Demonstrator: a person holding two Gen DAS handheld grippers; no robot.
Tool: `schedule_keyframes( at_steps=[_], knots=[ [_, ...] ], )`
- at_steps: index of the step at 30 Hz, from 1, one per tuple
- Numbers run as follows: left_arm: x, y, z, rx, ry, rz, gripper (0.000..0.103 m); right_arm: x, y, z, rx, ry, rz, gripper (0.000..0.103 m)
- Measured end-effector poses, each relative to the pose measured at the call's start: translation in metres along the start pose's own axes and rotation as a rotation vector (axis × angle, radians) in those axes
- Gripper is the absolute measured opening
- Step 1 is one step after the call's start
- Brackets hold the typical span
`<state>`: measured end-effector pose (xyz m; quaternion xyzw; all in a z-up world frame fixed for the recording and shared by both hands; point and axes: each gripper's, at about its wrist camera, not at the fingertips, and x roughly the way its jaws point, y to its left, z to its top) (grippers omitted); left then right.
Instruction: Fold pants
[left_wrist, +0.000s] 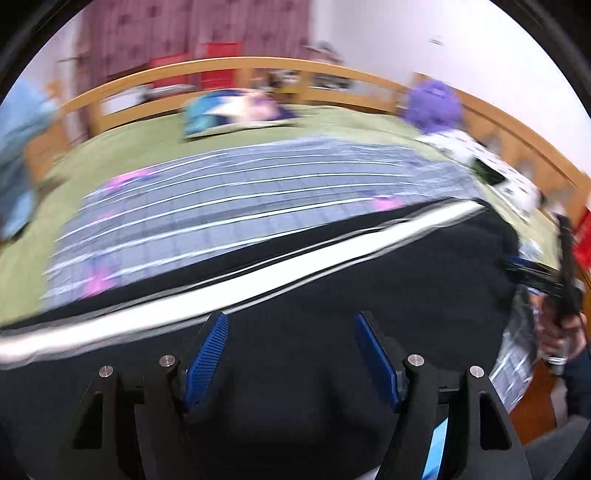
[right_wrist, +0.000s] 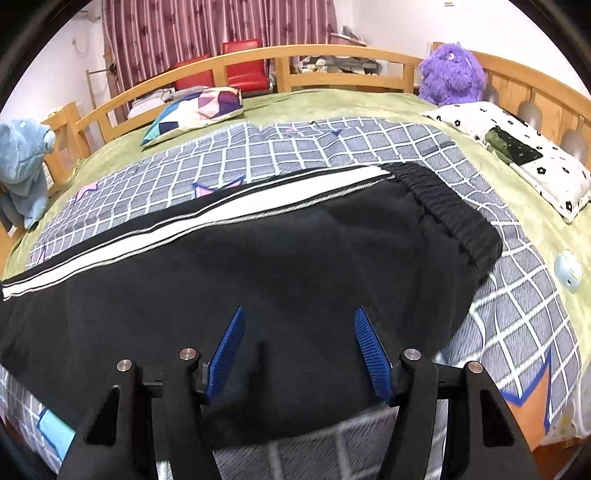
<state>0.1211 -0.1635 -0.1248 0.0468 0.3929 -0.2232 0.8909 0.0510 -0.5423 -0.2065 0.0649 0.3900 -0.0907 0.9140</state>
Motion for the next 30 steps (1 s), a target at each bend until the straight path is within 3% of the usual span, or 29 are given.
schedule_keyframes(
  at_steps=[5, 7, 9, 12, 16, 21, 24, 27, 29, 30],
  knots=[
    [0.07, -0.076, 0.025, 0.069, 0.051, -0.185, 0.069, 0.043, -0.022, 0.005, 0.041, 0.066, 0.018, 0.062],
    [0.097, -0.101, 0.021, 0.098, 0.116, -0.239, 0.069, 0.05, -0.02, 0.006, 0.005, 0.06, -0.007, 0.067],
    [0.124, -0.116, 0.007, 0.154, 0.225, -0.207, 0.068, 0.052, -0.016, 0.005, -0.025, 0.056, -0.012, 0.069],
    [0.107, -0.116, -0.015, 0.282, 0.161, -0.112, 0.068, 0.053, -0.016, 0.005, -0.053, 0.056, -0.016, 0.069],
    [0.068, -0.049, -0.043, 0.257, 0.179, 0.031, 0.068, 0.051, -0.02, 0.002, -0.05, 0.05, -0.002, 0.069],
    [0.007, 0.085, -0.084, 0.008, 0.201, 0.208, 0.069, 0.051, -0.013, -0.001, -0.075, 0.045, -0.04, 0.069],
    [-0.041, 0.169, -0.125, -0.13, 0.196, 0.316, 0.074, 0.05, -0.015, -0.001, -0.063, 0.05, -0.04, 0.069],
    [-0.077, 0.216, -0.151, -0.224, 0.179, 0.392, 0.072, 0.046, -0.014, -0.002, -0.045, 0.057, -0.057, 0.069],
    [-0.1, 0.24, -0.168, -0.256, 0.19, 0.533, 0.072, 0.041, -0.009, -0.003, -0.038, 0.061, -0.076, 0.069],
    [-0.111, 0.246, -0.174, -0.28, 0.171, 0.514, 0.071, 0.037, -0.007, -0.004, -0.036, 0.059, -0.081, 0.069]
  ],
)
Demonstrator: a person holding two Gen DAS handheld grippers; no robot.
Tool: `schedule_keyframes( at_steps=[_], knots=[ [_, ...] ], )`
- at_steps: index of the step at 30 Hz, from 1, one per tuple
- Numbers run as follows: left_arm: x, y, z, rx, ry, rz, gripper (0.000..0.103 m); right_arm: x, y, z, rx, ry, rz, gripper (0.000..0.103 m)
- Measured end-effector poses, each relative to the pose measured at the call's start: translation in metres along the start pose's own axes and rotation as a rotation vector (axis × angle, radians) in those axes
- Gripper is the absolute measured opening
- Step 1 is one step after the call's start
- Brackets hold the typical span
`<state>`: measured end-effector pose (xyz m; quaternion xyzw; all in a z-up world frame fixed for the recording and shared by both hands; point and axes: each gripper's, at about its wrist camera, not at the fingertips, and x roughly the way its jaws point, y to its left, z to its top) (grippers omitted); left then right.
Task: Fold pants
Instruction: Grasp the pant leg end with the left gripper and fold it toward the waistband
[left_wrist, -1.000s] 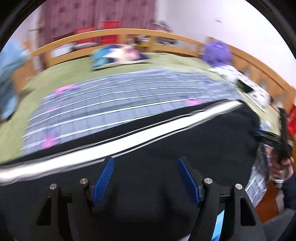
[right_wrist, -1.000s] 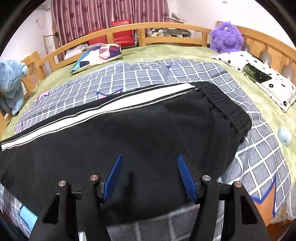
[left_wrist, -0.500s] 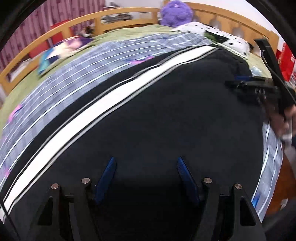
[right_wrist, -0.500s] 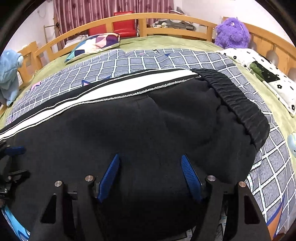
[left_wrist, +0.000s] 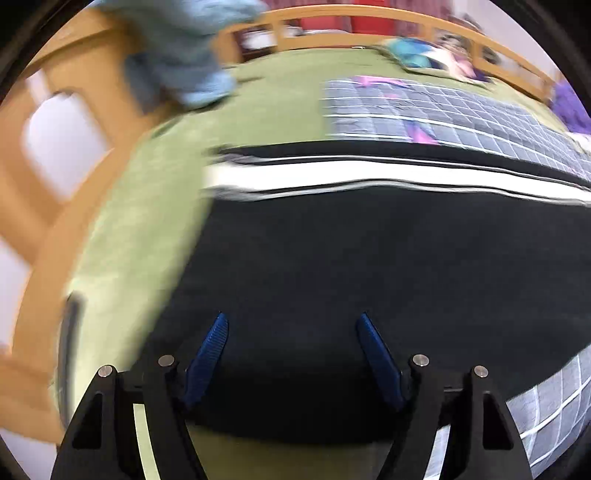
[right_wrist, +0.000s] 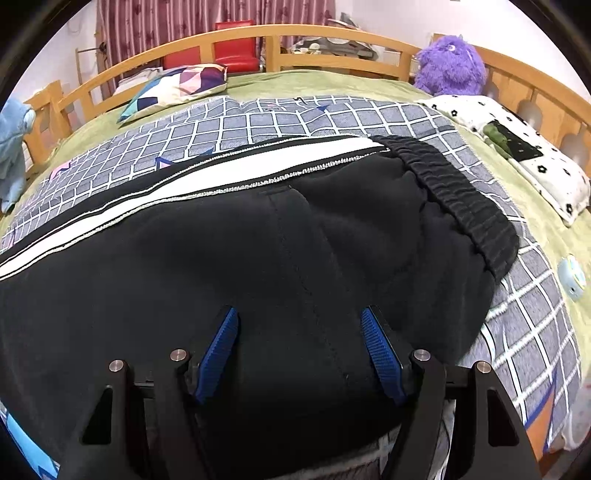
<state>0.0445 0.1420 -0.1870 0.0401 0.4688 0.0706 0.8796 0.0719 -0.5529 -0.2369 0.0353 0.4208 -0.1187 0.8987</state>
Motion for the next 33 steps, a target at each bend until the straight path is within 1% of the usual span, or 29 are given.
schedule_keyframes(
  at_steps=[1, 2, 3, 5, 6, 7, 8, 10, 12, 13, 16, 20, 22, 24, 25, 26, 27, 28, 29, 30, 31, 33],
  knots=[
    [-0.01, 0.013, -0.006, -0.046, -0.019, -0.059, 0.07, -0.005, 0.002, -0.001, 0.003, -0.004, -0.003, 0.069],
    [-0.02, 0.021, -0.011, -0.084, -0.032, -0.085, 0.07, -0.011, 0.004, -0.002, 0.009, -0.017, -0.005, 0.069],
    [-0.026, 0.025, -0.015, -0.1, -0.043, -0.083, 0.07, -0.019, 0.006, -0.004, 0.016, -0.032, -0.006, 0.069],
    [-0.043, 0.032, -0.028, -0.145, -0.094, -0.059, 0.069, -0.032, 0.009, -0.006, 0.043, -0.055, 0.0, 0.069],
    [-0.046, 0.04, -0.034, -0.172, -0.102, -0.07, 0.068, -0.038, 0.01, -0.008, 0.056, -0.062, 0.006, 0.069],
    [-0.047, 0.048, -0.041, -0.214, -0.101, -0.099, 0.068, -0.046, 0.011, -0.011, 0.08, -0.07, 0.032, 0.069],
    [-0.043, 0.057, -0.046, -0.255, -0.092, -0.138, 0.069, -0.051, 0.013, -0.013, 0.094, -0.075, 0.049, 0.069],
    [-0.033, 0.067, -0.061, -0.353, -0.059, -0.24, 0.069, -0.061, 0.018, -0.018, 0.109, -0.078, 0.07, 0.069],
    [-0.015, 0.073, -0.07, -0.431, -0.035, -0.293, 0.068, -0.066, 0.025, -0.021, 0.102, -0.078, 0.08, 0.069],
    [-0.005, 0.076, -0.07, -0.459, -0.043, -0.305, 0.068, -0.069, 0.029, -0.023, 0.095, -0.077, 0.083, 0.069],
    [0.003, 0.09, -0.072, -0.557, -0.101, -0.367, 0.068, -0.076, 0.036, -0.028, 0.08, -0.072, 0.09, 0.069],
    [0.025, 0.112, -0.066, -0.71, -0.131, -0.459, 0.068, -0.081, 0.038, -0.035, 0.095, -0.054, 0.1, 0.069],
    [0.032, 0.109, -0.06, -0.726, -0.121, -0.451, 0.067, -0.083, 0.036, -0.037, 0.111, -0.047, 0.113, 0.069],
    [0.036, 0.105, -0.052, -0.724, -0.137, -0.429, 0.066, -0.085, 0.038, -0.036, 0.114, -0.048, 0.116, 0.069],
    [0.036, 0.103, -0.048, -0.722, -0.144, -0.418, 0.061, -0.086, 0.04, -0.034, 0.113, -0.052, 0.114, 0.069],
    [0.035, 0.104, -0.045, -0.73, -0.151, -0.407, 0.041, -0.086, 0.041, -0.032, 0.112, -0.055, 0.117, 0.069],
    [0.035, 0.106, -0.043, -0.751, -0.155, -0.41, 0.029, -0.087, 0.043, -0.029, 0.111, -0.061, 0.121, 0.069],
    [0.031, 0.109, -0.041, -0.763, -0.157, -0.437, 0.028, -0.089, 0.044, -0.026, 0.109, -0.069, 0.127, 0.069],
    [0.029, 0.11, -0.039, -0.768, -0.157, -0.449, 0.021, -0.092, 0.047, -0.022, 0.103, -0.079, 0.134, 0.069],
    [0.023, 0.109, -0.035, -0.756, -0.156, -0.426, 0.02, -0.094, 0.048, -0.018, 0.095, -0.086, 0.14, 0.069],
    [0.014, 0.104, -0.028, -0.72, -0.161, -0.382, 0.02, -0.098, 0.05, -0.014, 0.082, -0.098, 0.146, 0.069],
    [-0.013, 0.089, -0.011, -0.632, -0.202, -0.321, 0.018, -0.107, 0.057, -0.003, 0.049, -0.122, 0.155, 0.069]
  ],
)
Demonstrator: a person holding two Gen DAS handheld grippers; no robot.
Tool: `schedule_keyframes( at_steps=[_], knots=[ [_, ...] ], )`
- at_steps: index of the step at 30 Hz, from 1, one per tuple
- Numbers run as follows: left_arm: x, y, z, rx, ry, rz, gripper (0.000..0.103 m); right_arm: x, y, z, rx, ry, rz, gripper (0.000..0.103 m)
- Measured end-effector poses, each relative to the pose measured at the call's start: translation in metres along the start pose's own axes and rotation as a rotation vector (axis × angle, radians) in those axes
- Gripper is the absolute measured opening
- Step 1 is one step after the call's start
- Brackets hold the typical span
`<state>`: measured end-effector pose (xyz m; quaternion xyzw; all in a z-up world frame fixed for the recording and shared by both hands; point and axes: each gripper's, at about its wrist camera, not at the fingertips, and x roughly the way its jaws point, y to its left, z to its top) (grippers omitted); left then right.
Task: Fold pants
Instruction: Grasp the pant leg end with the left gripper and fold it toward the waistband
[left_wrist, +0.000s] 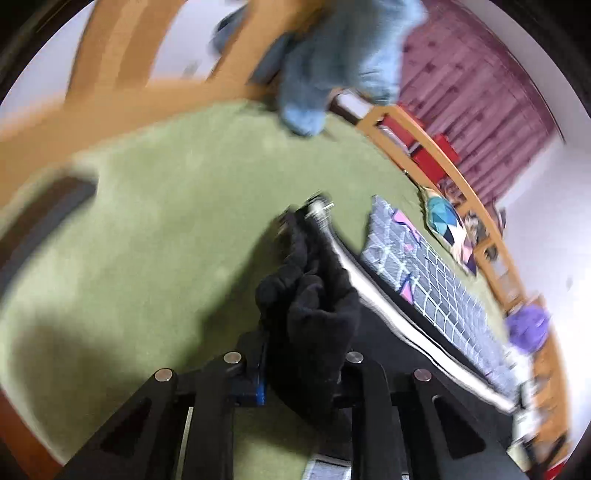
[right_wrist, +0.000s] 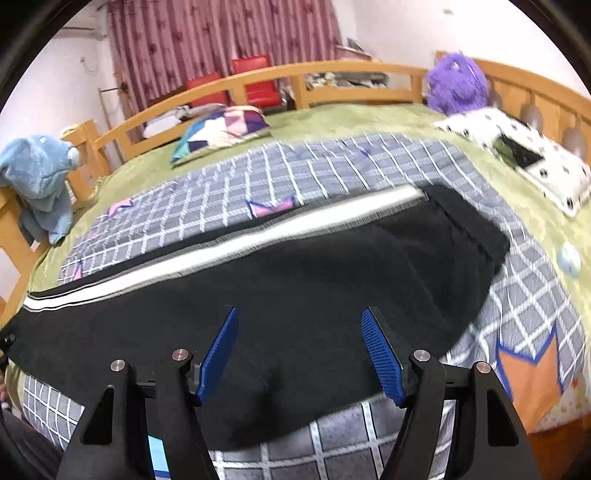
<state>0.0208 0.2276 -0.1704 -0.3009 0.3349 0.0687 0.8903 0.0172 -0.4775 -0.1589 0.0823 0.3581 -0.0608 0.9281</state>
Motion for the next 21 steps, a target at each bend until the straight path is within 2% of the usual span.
schedule_keyframes(
  at_steps=[2, 4, 7, 10, 13, 15, 17, 19, 21],
  knots=[
    [-0.017, -0.043, 0.008, 0.119, -0.03, 0.024, 0.016, -0.007, 0.007, 0.013, -0.035, -0.017, 0.013, 0.069],
    [-0.033, -0.093, 0.014, 0.238, -0.044, 0.006, 0.016, -0.014, 0.018, 0.025, -0.097, -0.032, 0.028, 0.067],
    [-0.051, -0.174, 0.01, 0.413, -0.041, -0.039, 0.014, -0.026, 0.036, 0.038, -0.205, -0.068, -0.041, 0.066],
    [-0.055, -0.25, -0.009, 0.551, -0.006, -0.111, 0.013, -0.035, 0.043, 0.055, -0.203, -0.032, 0.066, 0.066],
    [-0.046, -0.312, -0.046, 0.662, 0.041, -0.156, 0.013, -0.044, 0.044, 0.06, -0.166, -0.02, 0.136, 0.066],
    [-0.036, -0.34, -0.078, 0.696, 0.094, -0.193, 0.013, -0.052, 0.037, 0.056, -0.133, -0.056, 0.166, 0.066],
    [-0.018, -0.366, -0.12, 0.74, 0.156, -0.231, 0.013, -0.052, 0.028, 0.049, -0.118, -0.061, 0.15, 0.066],
    [0.005, -0.383, -0.165, 0.766, 0.216, -0.254, 0.013, -0.047, 0.015, 0.037, -0.083, -0.034, 0.134, 0.067],
    [0.026, -0.388, -0.203, 0.752, 0.287, -0.28, 0.013, -0.032, 0.0, 0.024, -0.043, 0.047, 0.165, 0.067]
  ],
)
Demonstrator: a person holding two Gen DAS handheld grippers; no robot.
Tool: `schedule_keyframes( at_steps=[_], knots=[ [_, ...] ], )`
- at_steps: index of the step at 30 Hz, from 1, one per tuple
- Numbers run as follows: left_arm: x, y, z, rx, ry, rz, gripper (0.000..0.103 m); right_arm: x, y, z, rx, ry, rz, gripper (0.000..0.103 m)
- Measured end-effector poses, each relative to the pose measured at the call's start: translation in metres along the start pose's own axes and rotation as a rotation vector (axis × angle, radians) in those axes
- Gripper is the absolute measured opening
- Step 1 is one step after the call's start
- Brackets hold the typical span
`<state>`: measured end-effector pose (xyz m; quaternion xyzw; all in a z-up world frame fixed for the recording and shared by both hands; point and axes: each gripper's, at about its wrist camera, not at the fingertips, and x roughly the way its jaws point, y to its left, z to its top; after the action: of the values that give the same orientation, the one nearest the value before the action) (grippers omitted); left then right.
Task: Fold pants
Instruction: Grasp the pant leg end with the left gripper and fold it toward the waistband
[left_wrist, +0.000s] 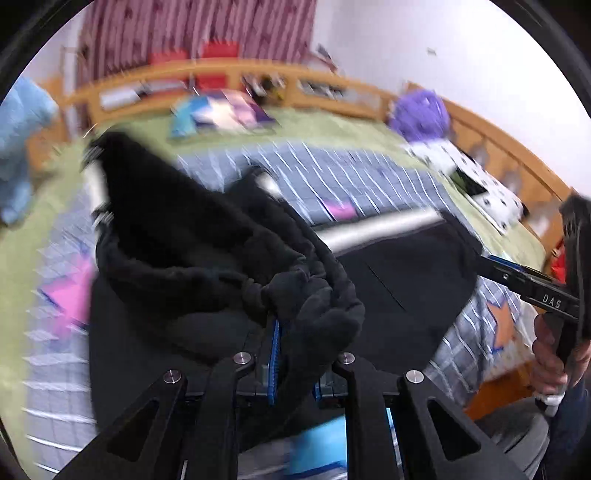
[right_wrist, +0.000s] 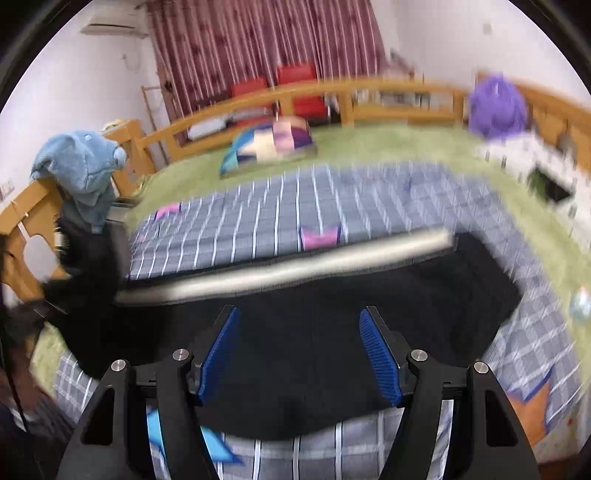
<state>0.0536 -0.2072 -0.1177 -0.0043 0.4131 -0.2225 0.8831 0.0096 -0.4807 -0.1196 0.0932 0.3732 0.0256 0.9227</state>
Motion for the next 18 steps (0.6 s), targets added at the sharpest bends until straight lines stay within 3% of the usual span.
schedule_keyframes(
  at_steps=[2, 5, 7, 9, 12, 18],
  knots=[
    [0.034, -0.012, -0.021, -0.032, 0.068, -0.045, 0.013, 0.011, -0.009, -0.01, 0.026, 0.059, -0.002, 0.066],
    [0.062, -0.014, -0.045, -0.064, 0.18, -0.049, 0.018, 0.021, -0.011, -0.02, 0.005, 0.113, -0.01, 0.066],
    [0.046, -0.014, -0.047, -0.045, 0.146, -0.06, 0.029, 0.024, -0.006, -0.024, -0.007, 0.128, -0.002, 0.066],
    [0.023, -0.005, -0.043, -0.054, 0.128, -0.068, 0.048, 0.028, 0.001, -0.024, -0.018, 0.138, 0.017, 0.066],
    [-0.022, 0.035, -0.031, -0.126, 0.034, -0.04, 0.067, 0.037, 0.017, -0.02, -0.004, 0.155, 0.061, 0.066],
    [-0.073, 0.111, -0.013, -0.123, -0.014, 0.17, 0.068, 0.08, 0.068, -0.011, 0.033, 0.248, 0.227, 0.068]
  ],
)
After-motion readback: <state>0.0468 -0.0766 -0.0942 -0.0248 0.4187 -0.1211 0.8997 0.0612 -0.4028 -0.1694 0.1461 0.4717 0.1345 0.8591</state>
